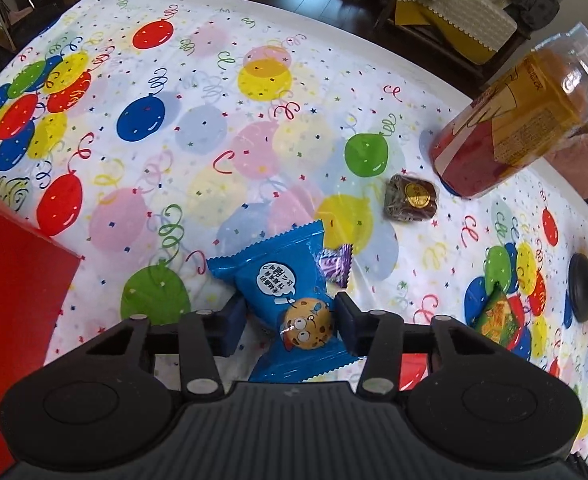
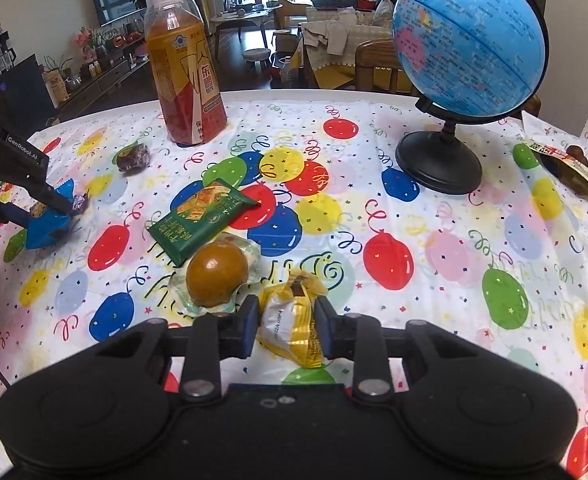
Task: Organize snacks
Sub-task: 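Close the left gripper on the blue bag while the right grips the yellow snack, then carry the blue bag and yellow snack into the red box and release both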
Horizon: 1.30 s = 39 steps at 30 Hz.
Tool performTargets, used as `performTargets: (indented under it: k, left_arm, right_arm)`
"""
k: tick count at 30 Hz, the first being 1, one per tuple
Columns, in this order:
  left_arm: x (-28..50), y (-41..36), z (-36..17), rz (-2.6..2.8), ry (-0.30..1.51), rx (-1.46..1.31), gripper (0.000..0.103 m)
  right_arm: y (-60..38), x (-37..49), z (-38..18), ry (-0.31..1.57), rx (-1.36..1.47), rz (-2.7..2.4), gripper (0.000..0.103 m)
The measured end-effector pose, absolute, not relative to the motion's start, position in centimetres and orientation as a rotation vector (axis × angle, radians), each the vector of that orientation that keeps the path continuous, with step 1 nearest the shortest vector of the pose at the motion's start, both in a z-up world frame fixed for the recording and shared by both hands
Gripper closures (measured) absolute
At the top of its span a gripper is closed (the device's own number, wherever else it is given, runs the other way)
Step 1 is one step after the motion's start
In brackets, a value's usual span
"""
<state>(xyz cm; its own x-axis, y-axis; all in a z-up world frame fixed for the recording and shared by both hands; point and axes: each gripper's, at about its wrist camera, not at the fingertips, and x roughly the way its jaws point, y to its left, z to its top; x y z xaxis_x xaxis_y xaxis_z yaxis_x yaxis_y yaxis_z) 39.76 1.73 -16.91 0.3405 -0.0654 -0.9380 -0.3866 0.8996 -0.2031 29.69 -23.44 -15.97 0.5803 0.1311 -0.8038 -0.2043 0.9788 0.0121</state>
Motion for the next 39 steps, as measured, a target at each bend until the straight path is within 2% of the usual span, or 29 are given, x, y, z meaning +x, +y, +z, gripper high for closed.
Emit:
performTargets:
  k: [20,39]
  left_arm:
    - [31.0,0.6,-11.8,0.13,1.182,-0.384,0.058]
    - [21.7,4.2,-5.2,0.068,1.113,-0.353,0.058]
  right_arm:
    - [-22.7,22.9,-10.6,0.869,-0.046,0.221,0.078]
    - [-15.5,15.4,-4.0,0.783,-0.079,0.36,0.078]
